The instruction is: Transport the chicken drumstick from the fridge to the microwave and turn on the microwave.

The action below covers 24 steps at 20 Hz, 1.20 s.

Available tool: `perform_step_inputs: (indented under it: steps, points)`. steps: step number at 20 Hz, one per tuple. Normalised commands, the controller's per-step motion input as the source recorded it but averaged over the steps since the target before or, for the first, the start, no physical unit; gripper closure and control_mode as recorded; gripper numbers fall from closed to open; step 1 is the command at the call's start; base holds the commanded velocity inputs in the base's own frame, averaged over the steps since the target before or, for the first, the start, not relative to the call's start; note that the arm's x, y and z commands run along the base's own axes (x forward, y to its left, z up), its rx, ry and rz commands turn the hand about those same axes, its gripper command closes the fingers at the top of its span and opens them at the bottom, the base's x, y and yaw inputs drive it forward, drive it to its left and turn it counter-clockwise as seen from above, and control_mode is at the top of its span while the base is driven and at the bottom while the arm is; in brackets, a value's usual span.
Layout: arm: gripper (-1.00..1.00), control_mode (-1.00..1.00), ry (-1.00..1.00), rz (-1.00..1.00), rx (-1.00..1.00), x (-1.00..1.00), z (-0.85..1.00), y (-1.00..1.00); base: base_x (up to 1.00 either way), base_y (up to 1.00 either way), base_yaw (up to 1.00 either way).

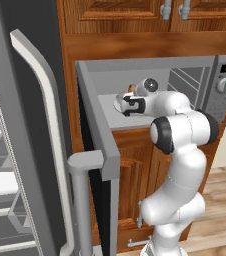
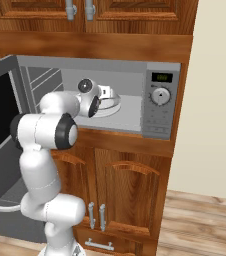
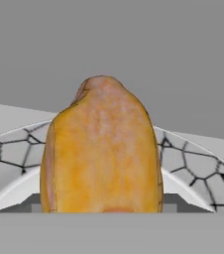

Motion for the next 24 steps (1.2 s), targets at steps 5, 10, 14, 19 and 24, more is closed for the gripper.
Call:
perform_step_inputs:
  steps: [5, 10, 14, 19, 24]
  points:
    - [1.0, -1.0, 0.0, 0.0, 0.0, 0.18, -0.16, 0.0, 0.0, 0.0, 0.0]
    - [1.0, -1.0, 0.0, 0.0, 0.0, 0.1, -0.14, 0.0, 0.0, 0.0, 0.0]
    - [-1.0, -1.0, 0.0, 0.0, 0.0, 0.0, -0.16, 0.0, 0.0, 0.0, 0.0]
    - [-1.0, -1.0, 0.0, 0.0, 0.0, 0.0, -0.07, 0.0, 0.0, 0.0, 0.0]
    - [-1.0, -1.0, 0.0, 0.0, 0.0, -0.06, 0.0, 0.0, 0.0, 0.0, 0.0]
